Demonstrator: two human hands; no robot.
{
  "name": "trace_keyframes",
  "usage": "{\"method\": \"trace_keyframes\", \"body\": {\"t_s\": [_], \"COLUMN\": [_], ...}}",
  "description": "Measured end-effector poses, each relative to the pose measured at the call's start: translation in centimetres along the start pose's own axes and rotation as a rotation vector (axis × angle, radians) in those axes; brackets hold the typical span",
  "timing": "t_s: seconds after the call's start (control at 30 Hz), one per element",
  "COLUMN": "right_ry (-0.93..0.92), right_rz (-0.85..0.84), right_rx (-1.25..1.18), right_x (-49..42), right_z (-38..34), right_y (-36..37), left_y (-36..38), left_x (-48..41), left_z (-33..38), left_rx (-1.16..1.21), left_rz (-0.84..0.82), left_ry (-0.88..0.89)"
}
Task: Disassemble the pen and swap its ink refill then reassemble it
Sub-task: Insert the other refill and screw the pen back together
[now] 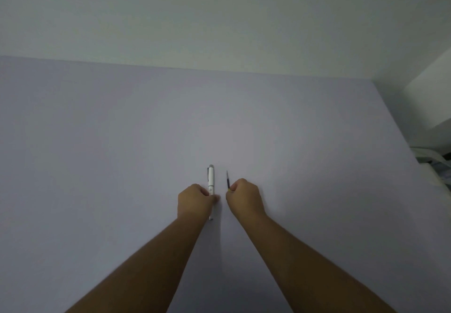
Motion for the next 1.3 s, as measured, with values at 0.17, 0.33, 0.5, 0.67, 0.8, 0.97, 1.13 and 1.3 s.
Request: {"method": "trace_keyframes", "body": {"t_s": [0.17,0.33,0.5,0.67,0.8,0.97,1.13,1.3], "right_ry": [0.008,0.001,-0.008,-0.011,-0.022,-0.025,-0.022,-0.036], "right_rz": [0.002,0.003,0.006,0.014,0.020,0.022,0.028,0.019], "right_rx": [-0.033,-0.047,-0.052,-0.083,-0.115,-0.122,-0.134,-0.131], "right_x": [0.2,0.3,0.5,0.5,0.6,0.6,0.8,1.2], "right_z": [0.1,0.2,0.2,0.3,0.4,0.7,0.9,0.8], "right_y": [-0.1,-0.1,-0.1,0.0,0.0,-0.1,-0.2,-0.2], "left_y": [-0.3,-0.4,-0.1,-0.1,0.0,-0.2,-0.5,-0.9], "left_x": [-0.1,-0.4,-0.6,-0.5,-0.5,-0.3,-0.1,0.6], "left_z": [-0.2,-0.4,-0.5,-0.5,-0.5,-0.5,-0.7,-0.8], "left_rx": [-0.026,-0.043,-0.043,-0.043,-0.048,-0.053,-0.087,-0.091], "left_rz": [0.007,0.012,-0.001,0.003,0.003,0.003,0.007,0.013], "left_ry": [-0.010,-0.001,0.005,0.010,0.010,0.010,0.014,0.027]}}
Point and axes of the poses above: each hand's wrist, its own x-axis away from the middle knuckle, its own y-axis out of the palm, z = x × y, the point moved 4 cm from there along -x, towards the middle knuckle, and after that the axes turned 8 degrees about -y, right-handed, at the moved point
